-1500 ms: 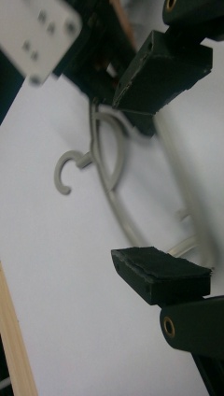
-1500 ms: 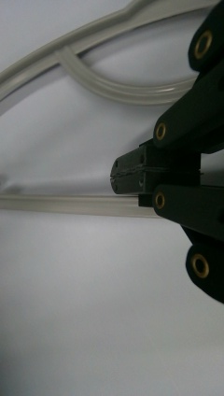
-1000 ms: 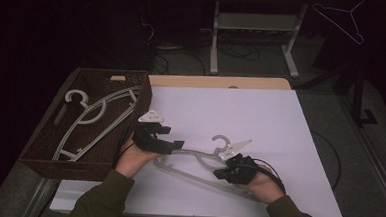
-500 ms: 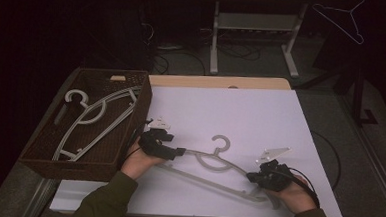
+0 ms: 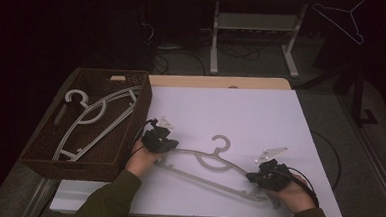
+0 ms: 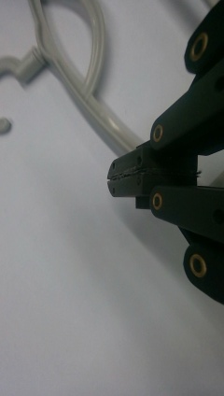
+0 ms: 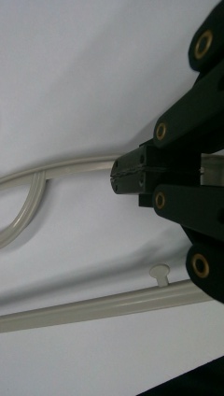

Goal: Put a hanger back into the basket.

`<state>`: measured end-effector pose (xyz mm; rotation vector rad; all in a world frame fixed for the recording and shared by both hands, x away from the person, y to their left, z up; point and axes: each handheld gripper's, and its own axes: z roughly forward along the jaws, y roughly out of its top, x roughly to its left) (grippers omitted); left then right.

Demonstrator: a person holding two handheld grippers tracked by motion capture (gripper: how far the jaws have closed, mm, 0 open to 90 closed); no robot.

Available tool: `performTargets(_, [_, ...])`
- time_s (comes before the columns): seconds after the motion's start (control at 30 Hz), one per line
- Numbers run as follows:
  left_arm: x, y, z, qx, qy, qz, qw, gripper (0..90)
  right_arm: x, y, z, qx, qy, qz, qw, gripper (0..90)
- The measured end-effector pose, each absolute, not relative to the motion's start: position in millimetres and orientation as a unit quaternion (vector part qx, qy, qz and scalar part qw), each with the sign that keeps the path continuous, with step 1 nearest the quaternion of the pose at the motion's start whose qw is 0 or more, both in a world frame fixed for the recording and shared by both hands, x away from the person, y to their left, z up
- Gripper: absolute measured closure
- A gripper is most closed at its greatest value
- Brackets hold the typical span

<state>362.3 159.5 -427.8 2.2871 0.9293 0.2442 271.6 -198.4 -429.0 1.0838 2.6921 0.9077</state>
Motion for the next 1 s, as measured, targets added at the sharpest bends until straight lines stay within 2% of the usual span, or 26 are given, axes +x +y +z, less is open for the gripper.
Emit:
performTargets(0.2, [361.5,160.3,-429.2,0.879,0.354,0.069,0.313,90.0,281.0,-199.3,-427.6,0.362,0.881,0.298,0.069,89.5])
performTargets(0.53, [347.0,151.5,-433.2,0.893,0.331,0.016,0.303,90.0,319.5,-195.0,-428.5,0.368,0.878,0.282,0.118,89.5])
performTargets(0.73, [341.9,149.9,-432.6,0.896,0.321,0.009,0.308,90.0,335.2,-195.9,-429.9,0.383,0.869,0.291,0.117,89.5])
performTargets(0.77, [342.4,152.3,-431.9,0.890,0.327,0.014,0.318,88.8,333.6,-196.9,-429.0,0.382,0.866,0.299,0.119,89.5])
performTargets(0.9, [342.6,157.7,-429.5,0.876,0.340,0.020,0.341,74.5,322.1,-201.1,-417.4,0.373,0.859,0.326,0.126,89.5])
performTargets(0.93, [342.9,159.7,-428.5,0.873,0.342,0.022,0.347,74.5,316.3,-202.7,-413.2,0.374,0.855,0.337,0.122,89.5])
performTargets(0.97, [342.9,161.2,-427.5,0.870,0.345,0.021,0.353,64.8,303.8,-205.5,-408.2,0.370,0.851,0.351,0.123,89.5])
performTargets(1.0, [342.6,162.4,-426.5,0.867,0.348,0.026,0.357,64.8,303.8,-205.5,-408.2,0.370,0.851,0.351,0.123,89.5])
